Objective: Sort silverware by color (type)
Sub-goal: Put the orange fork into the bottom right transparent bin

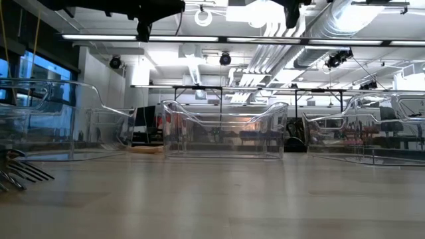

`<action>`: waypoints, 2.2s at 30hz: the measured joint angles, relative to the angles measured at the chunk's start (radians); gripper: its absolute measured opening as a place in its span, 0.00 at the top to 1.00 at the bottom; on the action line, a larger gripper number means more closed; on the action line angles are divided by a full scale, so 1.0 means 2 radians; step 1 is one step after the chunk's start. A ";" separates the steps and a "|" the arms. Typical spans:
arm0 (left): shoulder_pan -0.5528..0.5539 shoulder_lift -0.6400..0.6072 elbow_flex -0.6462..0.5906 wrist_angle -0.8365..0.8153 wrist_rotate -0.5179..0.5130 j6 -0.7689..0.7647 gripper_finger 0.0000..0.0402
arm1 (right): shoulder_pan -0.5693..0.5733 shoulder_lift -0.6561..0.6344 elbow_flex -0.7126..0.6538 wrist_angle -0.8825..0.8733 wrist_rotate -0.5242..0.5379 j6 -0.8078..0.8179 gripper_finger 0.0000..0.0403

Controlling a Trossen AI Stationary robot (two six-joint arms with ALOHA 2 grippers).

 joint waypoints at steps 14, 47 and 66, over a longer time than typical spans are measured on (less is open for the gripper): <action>0.000 0.000 0.000 0.000 0.000 0.009 1.00 | -0.018 0.024 0.000 0.012 0.022 0.078 0.52; 0.002 0.190 0.103 0.075 0.022 0.022 1.00 | -0.032 0.154 0.000 0.221 -0.003 0.038 0.43; 0.002 0.190 0.103 0.074 0.018 0.026 0.95 | -0.033 0.153 0.000 0.221 -0.005 0.043 0.96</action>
